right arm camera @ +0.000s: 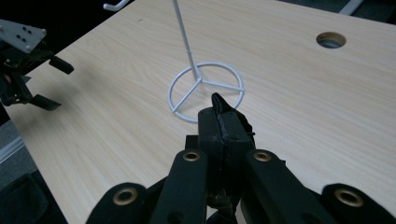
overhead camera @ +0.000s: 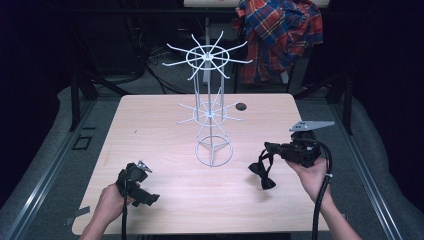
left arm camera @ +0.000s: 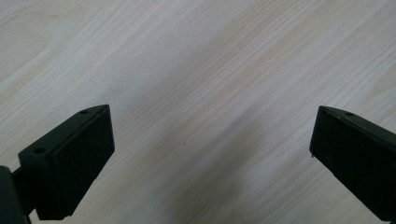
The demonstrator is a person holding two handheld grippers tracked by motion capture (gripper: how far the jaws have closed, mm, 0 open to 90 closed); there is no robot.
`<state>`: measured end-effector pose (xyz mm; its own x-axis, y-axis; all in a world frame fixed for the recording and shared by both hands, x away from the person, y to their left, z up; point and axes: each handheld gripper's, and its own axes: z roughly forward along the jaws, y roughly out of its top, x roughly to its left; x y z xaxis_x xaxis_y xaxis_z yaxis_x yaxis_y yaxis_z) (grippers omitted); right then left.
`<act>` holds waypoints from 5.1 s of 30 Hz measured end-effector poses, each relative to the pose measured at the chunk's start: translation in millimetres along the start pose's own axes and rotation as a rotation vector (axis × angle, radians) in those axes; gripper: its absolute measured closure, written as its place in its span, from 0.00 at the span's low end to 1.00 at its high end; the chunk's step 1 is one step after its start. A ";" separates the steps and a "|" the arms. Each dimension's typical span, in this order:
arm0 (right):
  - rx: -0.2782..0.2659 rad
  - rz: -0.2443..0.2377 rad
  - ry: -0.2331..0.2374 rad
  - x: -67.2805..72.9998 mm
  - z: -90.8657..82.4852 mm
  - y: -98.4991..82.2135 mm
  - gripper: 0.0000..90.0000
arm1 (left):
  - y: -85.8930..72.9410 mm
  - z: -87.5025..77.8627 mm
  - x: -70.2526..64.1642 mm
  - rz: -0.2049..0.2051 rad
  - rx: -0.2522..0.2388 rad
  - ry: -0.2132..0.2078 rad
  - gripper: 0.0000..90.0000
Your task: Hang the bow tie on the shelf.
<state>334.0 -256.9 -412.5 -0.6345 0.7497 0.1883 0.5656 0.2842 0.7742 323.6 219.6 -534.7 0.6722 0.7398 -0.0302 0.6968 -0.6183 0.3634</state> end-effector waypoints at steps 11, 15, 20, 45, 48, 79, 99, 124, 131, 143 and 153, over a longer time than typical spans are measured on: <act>-0.024 0.005 0.008 -2.1 10.2 19.6 1.00 | 0.4 0.1 -0.4 0.000 -0.005 -0.005 0.00; -0.023 -0.004 0.028 -2.4 20.5 28.4 1.00 | 0.6 0.8 0.1 -0.002 -0.007 -0.006 0.00; -0.025 -0.006 0.032 -0.7 26.0 33.3 1.00 | 1.6 1.2 0.0 0.000 -0.010 -0.008 0.00; -0.048 0.012 -0.004 -4.3 31.8 64.1 1.00 | 6.1 2.4 -1.7 0.021 -0.006 -0.020 0.00; -0.055 0.007 -0.005 -3.3 33.3 66.6 1.00 | 6.1 2.6 -2.1 0.022 -0.007 -0.022 0.00; -0.067 0.010 -0.011 2.6 45.8 91.7 1.00 | 6.3 3.2 -2.2 0.025 -0.005 -0.025 0.00; -0.013 -0.020 -0.023 17.5 71.5 100.7 0.99 | 6.1 3.3 -2.0 0.024 -0.003 -0.028 0.00; 0.044 -0.029 -0.032 16.8 74.6 100.3 0.89 | 6.2 3.6 -2.7 0.025 0.002 -0.025 0.00; 0.053 -0.063 -0.052 18.7 71.9 101.4 0.85 | 6.4 3.7 -2.8 0.024 0.004 -0.023 0.00; 0.067 -0.099 -0.051 19.3 57.4 99.3 0.72 | 6.3 3.6 -2.7 0.024 0.002 -0.024 0.00; 0.073 -0.101 -0.043 16.8 43.4 87.2 0.63 | 7.0 3.9 -3.5 0.026 0.002 -0.020 0.00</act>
<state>395.5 -193.6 -368.1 -0.6679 0.7395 0.0838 0.5375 0.4015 0.7415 327.1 211.7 -535.7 0.6945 0.7184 -0.0392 0.6799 -0.6375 0.3624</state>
